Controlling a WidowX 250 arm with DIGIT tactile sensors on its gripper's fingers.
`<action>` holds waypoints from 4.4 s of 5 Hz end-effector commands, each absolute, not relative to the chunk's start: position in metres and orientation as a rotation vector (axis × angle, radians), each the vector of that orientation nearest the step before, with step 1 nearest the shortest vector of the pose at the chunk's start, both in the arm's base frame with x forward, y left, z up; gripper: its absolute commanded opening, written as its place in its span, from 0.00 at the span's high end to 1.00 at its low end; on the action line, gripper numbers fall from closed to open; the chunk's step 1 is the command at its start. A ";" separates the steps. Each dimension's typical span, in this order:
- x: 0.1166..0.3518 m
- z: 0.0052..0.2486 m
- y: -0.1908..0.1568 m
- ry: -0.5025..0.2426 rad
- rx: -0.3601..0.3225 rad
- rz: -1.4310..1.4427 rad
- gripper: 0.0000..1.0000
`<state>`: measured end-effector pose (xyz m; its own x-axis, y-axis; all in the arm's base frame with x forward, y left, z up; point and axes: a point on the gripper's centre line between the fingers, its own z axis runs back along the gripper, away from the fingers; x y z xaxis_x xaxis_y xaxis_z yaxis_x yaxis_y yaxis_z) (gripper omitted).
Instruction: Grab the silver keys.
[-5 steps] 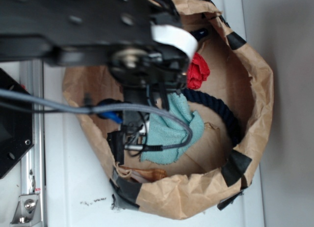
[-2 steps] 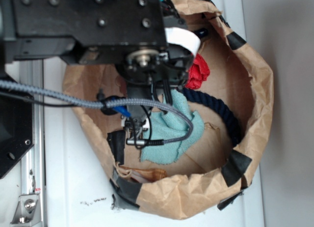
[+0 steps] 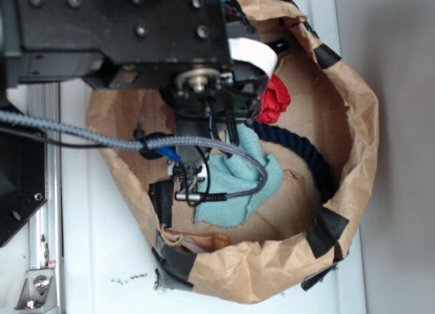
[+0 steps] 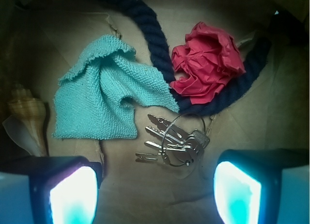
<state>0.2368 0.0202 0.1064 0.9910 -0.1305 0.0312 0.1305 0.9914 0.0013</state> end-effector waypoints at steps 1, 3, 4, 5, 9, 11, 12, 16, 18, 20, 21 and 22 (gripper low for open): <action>0.242 0.080 0.014 -0.112 0.043 -0.179 0.00; 0.248 0.069 0.017 -0.107 -0.016 -0.067 0.00; 0.254 0.060 0.023 -0.087 -0.008 -0.024 0.00; 0.257 0.056 0.024 -0.092 0.033 -0.026 0.00; 0.258 0.039 0.046 -0.061 0.118 -0.029 1.00; 0.257 0.040 0.044 -0.070 0.146 -0.052 1.00; 0.257 0.040 0.044 -0.070 0.152 -0.054 1.00; 0.257 0.101 0.056 -0.162 0.001 -0.059 1.00; 0.249 0.142 0.070 -0.220 -0.103 -0.024 1.00; 0.255 0.084 0.024 -0.035 -0.025 -0.135 1.00; 0.256 0.051 0.010 0.010 0.098 -0.164 1.00; 0.256 0.059 0.011 -0.013 0.038 -0.177 1.00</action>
<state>0.2525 0.0077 0.0441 0.9815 -0.1840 -0.0527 0.1855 0.9824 0.0239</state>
